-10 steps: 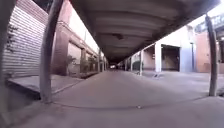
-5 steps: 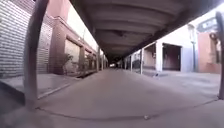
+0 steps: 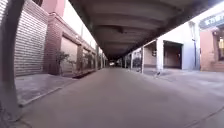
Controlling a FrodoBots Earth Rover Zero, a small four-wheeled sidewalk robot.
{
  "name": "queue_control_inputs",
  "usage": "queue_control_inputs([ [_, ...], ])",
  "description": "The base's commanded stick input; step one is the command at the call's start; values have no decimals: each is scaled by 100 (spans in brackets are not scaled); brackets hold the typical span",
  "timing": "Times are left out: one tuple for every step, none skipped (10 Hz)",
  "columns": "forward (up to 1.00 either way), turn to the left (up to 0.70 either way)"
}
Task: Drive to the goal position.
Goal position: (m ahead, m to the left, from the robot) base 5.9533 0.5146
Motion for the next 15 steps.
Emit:
queue_control_inputs([
  [70, 0],
  [70, 0],
  [70, 0],
  [70, 0],
  [70, 0],
  [70, 0],
  [70, 0],
  [70, 0],
  [70, 0],
  [70, 0],
  [70, 0],
  [70, 0],
  [70, 0],
  [70, 0],
  [70, 0],
])
